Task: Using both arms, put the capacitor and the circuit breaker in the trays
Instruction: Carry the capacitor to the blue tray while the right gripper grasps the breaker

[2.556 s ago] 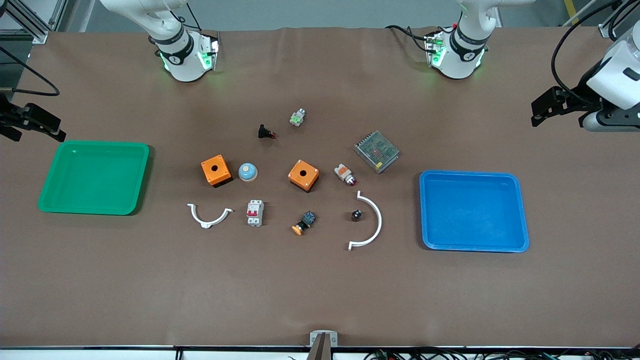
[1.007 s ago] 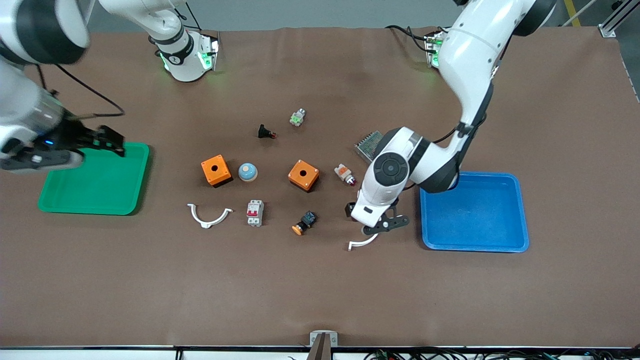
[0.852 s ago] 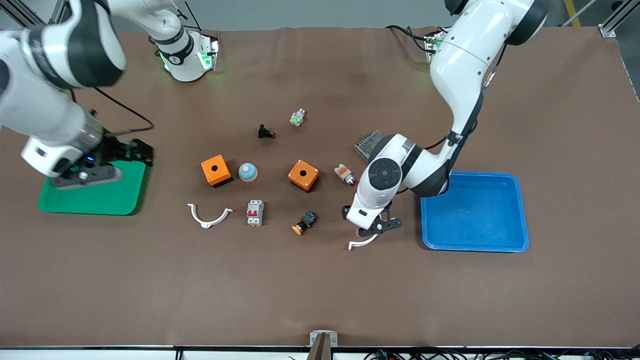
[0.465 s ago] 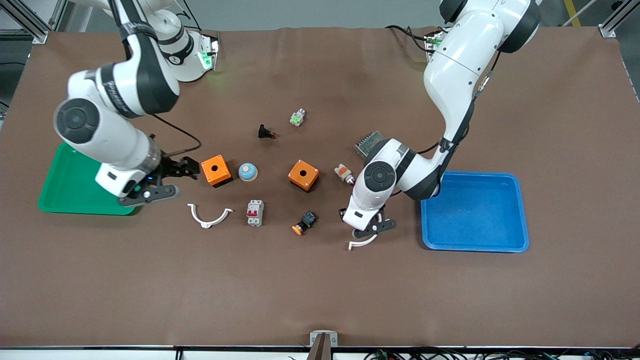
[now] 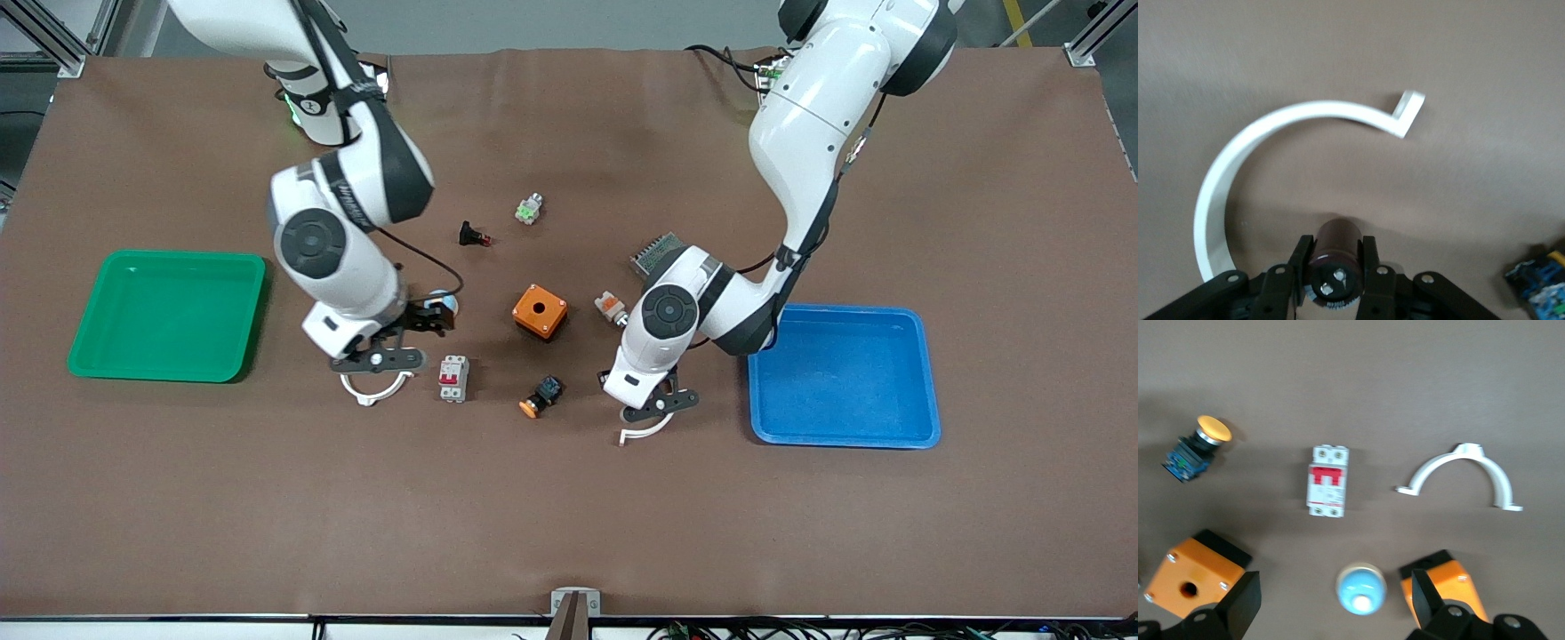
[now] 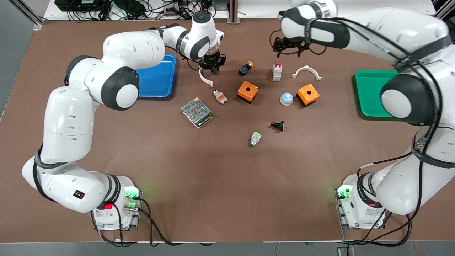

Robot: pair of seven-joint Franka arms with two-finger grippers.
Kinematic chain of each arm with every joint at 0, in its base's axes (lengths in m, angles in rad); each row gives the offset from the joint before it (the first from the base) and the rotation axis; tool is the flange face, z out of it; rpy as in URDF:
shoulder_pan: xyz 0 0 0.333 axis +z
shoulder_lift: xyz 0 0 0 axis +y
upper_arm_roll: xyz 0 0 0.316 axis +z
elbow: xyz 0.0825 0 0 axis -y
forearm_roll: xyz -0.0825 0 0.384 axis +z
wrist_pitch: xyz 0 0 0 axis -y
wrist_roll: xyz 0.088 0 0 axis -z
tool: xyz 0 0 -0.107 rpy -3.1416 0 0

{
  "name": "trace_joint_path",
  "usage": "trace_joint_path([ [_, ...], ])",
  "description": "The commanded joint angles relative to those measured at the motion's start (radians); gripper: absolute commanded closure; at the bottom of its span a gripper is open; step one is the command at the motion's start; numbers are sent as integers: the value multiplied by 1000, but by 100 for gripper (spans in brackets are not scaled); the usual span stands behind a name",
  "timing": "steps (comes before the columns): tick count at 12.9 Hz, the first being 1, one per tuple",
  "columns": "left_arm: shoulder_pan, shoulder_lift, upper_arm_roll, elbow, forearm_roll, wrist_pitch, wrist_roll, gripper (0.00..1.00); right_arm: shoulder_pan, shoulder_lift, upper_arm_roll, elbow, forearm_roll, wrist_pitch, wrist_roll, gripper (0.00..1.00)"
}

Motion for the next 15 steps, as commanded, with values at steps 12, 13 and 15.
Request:
trace_joint_path([
  [12, 533, -348, 0, -440, 22, -49, 533, 99, 4, 254, -11, 101, 34, 142, 79, 0],
  [13, 559, -340, 0, -466, 22, -7, 554, 99, 1, 259, -11, 97, 34, 143, 78, 0],
  [15, 590, -322, -1, -481, 20, 10, 590, 97, -4, 282, -11, 100, 36, 157, 79, 0],
])
